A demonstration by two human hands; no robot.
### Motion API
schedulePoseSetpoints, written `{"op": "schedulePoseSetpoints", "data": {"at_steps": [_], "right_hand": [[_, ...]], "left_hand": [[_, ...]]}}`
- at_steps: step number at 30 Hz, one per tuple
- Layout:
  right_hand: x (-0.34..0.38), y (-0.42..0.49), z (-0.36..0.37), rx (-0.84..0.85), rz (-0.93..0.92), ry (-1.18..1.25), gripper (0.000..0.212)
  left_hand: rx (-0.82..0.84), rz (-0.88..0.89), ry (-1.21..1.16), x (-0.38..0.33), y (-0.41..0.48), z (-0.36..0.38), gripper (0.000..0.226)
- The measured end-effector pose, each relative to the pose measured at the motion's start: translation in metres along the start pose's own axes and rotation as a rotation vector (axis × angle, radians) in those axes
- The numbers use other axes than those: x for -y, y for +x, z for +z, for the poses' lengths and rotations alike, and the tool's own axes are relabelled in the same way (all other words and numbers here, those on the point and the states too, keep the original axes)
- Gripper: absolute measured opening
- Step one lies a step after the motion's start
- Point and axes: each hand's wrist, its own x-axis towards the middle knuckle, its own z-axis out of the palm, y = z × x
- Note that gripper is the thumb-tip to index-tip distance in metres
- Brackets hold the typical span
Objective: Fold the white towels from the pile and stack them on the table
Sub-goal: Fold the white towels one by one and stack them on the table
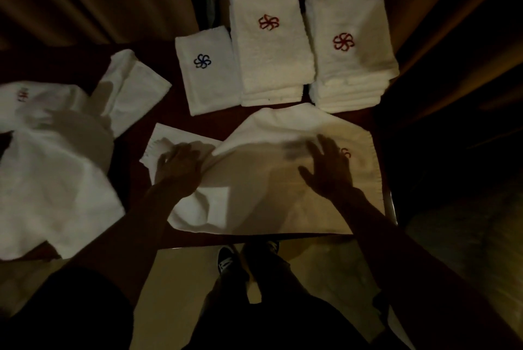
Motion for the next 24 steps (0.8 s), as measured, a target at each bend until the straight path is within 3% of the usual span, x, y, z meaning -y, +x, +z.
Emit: {"op": "schedulePoseSetpoints", "data": {"at_steps": [3, 6, 9, 13, 17, 20, 24], "right_hand": [[0.011, 0.006, 0.02, 0.167, -0.189, -0.007, 0.073], [0.01, 0.01, 0.037, 0.259, -0.067, -0.004, 0.078], [0.007, 0.009, 0.043, 0.273, 0.017, -0.016, 0.092], [0.006, 0.006, 0.042, 0.283, 0.118, 0.001, 0.089], [0.024, 0.006, 0.034, 0.32, 0.148, -0.004, 0.1], [0.056, 0.002, 0.021, 0.14, 0.11, -0.034, 0.09], [0.091, 0.017, 0.016, -0.1, -0.08, -0.006, 0.065]], "left_hand": [[0.023, -0.011, -0.065, 0.009, -0.006, -0.001, 0.049], [0.087, -0.164, -0.058, 0.025, -0.014, 0.003, 0.054], [0.091, -0.214, -0.011, 0.041, -0.021, 0.003, 0.062], [0.121, -0.296, -0.015, 0.058, -0.024, -0.001, 0.077], [0.165, -0.396, -0.001, 0.062, -0.025, -0.007, 0.077], [0.125, -0.425, -0.014, 0.058, -0.017, -0.015, 0.069], [-0.016, -0.219, -0.014, 0.061, 0.007, -0.017, 0.055]]}}
